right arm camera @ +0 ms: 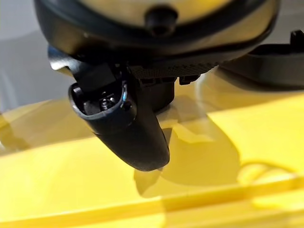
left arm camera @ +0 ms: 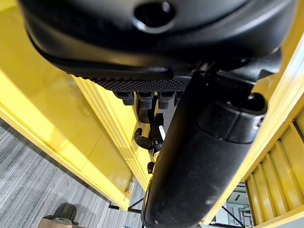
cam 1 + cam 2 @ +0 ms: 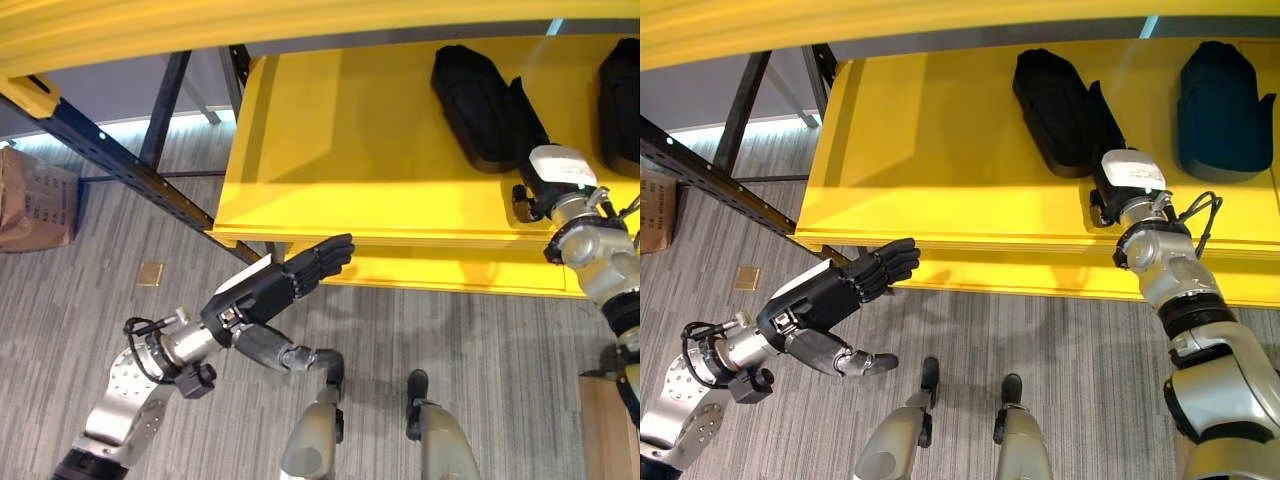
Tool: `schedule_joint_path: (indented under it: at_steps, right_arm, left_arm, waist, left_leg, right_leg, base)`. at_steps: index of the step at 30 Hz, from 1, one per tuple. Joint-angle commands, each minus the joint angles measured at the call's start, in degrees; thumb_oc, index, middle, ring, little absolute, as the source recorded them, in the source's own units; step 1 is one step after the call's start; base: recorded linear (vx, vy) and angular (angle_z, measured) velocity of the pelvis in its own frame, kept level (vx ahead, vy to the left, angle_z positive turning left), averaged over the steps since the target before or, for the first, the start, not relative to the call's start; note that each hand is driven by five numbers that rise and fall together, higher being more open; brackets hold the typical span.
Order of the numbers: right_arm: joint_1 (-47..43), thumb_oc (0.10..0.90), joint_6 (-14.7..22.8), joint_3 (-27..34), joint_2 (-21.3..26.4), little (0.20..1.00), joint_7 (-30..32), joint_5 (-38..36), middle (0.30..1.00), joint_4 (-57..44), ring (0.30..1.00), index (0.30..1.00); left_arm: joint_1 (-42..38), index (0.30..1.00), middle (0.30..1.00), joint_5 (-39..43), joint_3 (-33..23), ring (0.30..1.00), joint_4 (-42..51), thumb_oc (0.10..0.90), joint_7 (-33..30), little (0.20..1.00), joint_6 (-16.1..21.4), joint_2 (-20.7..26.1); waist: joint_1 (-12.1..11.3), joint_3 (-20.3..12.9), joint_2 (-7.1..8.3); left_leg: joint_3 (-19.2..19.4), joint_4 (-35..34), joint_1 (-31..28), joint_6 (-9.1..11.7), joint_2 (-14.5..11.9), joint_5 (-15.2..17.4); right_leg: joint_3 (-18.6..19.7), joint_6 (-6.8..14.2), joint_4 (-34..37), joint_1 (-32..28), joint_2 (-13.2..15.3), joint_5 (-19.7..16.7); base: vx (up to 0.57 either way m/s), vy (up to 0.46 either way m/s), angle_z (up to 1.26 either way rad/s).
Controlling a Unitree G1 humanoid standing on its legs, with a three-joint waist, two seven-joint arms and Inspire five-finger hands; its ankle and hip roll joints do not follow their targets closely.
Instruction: Move parts from the plastic box to the shelf.
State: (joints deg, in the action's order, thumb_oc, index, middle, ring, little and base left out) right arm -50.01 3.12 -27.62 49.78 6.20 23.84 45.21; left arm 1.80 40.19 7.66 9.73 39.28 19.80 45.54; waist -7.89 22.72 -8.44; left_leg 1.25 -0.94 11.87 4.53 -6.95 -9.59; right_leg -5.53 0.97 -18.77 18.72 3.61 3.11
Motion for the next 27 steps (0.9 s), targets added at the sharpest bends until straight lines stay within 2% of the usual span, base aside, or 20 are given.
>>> schedule_joint_path:
  at_steps: [1, 4, 6, 14, 16, 19, 27]
  right_arm:
    - [1.41, 0.9, 3.02, -2.25, -4.0, 1.0, -2.51, -4.19, 1.0, -1.58, 1.0, 1.0]
    - [2.64, 0.9, 3.79, -1.63, -4.44, 1.0, -3.89, -4.69, 1.0, -3.33, 1.0, 1.0]
    - [4.61, 0.9, 3.42, -0.7, -4.97, 1.0, -5.54, -6.61, 1.0, -8.02, 1.0, 1.0]
    - [10.09, 0.9, -0.55, 4.41, -8.46, 1.0, -7.29, -15.11, 1.0, -16.53, 1.0, 1.0]
    - [10.68, 0.9, -0.56, 5.43, -9.29, 1.0, -7.04, -16.45, 1.0, -17.15, 1.0, 1.0]
    - [11.25, 0.9, -0.16, 6.72, -10.21, 1.0, -5.95, -16.74, 1.0, -17.91, 1.0, 1.0]
    - [12.03, 0.9, -2.14, 10.19, -12.05, 1.0, 2.75, -12.77, 1.0, -17.96, 1.0, 1.0]
  left_arm:
    - [-2.14, 1.0, 1.0, 2.84, -0.2, 1.0, 6.48, 0.9, 0.05, 1.0, 2.91, -2.58]
    - [-2.03, 1.0, 1.0, 2.7, -0.27, 1.0, 6.34, 0.9, -0.06, 1.0, 2.94, -2.86]
    - [-1.76, 1.0, 1.0, 2.3, -0.56, 1.0, 6.37, 0.9, -0.37, 1.0, 2.95, -3.28]
    - [-1.14, 1.0, 1.0, 0.37, -1.05, 1.0, 6.51, 0.9, -1.64, 1.0, 2.64, -5.04]
    - [-1.2, 1.0, 1.0, 0.21, -1.01, 1.0, 6.53, 0.9, -1.78, 1.0, 2.5, -5.28]
    - [-1.24, 1.0, 1.0, -0.16, -0.91, 1.0, 6.63, 0.9, -2.11, 1.0, 2.29, -5.68]
    - [-1.57, 1.0, 1.0, -0.98, 0.18, 1.0, 6.46, 0.9, -3.45, 1.0, 2.34, -6.83]
  waist:
    - [0.14, -1.95, 2.94]
    - [0.45, -1.99, 3.01]
    - [1.06, -2.04, 3.26]
    - [2.32, -2.06, 3.78]
    - [2.49, -2.09, 3.81]
    - [2.68, -2.17, 3.77]
    - [3.46, -2.37, 3.16]
  left_leg:
    - [-0.39, 2.43, -2.85, 2.18, -2.16, 1.44]
    - [-0.36, 2.46, -2.99, 2.14, -2.1, 1.48]
    - [-0.33, 2.29, -3.2, 1.99, -2.0, 1.79]
    - [0.25, 2.21, -3.8, 1.65, -2.14, 2.29]
    - [0.27, 2.27, -3.85, 1.6, -2.13, 2.4]
    - [0.33, 2.38, -3.96, 1.58, -2.16, 2.45]
    - [0.72, 2.39, -4.48, 1.4, -2.08, 2.66]
  right_leg:
    - [-4.79, 1.98, 14.94, -9.21, 2.51, -3.61]
    - [-4.39, 1.98, 15.02, -9.35, 2.48, -3.66]
    - [-3.81, 1.95, 15.11, -9.42, 2.36, -3.71]
    - [-3.0, 1.79, 15.12, -9.84, 2.13, -3.69]
    - [-2.88, 1.73, 15.09, -9.88, 2.1, -3.67]
    - [-2.74, 1.69, 15.09, -10.03, 2.05, -3.64]
    - [-1.97, 1.49, 15.25, -10.54, 2.02, -3.62]
  base:
    - [0.0, 0.0, 0.0]
    - [0.0, 0.0, 0.0]
    - [0.0, 0.016, 0.01]
    - [0.0, 0.003, -0.01]
    - [0.0, 0.0, 0.0]
    - [0.0, 0.0, 0.0]
    - [0.01, 0.023, 0.0]
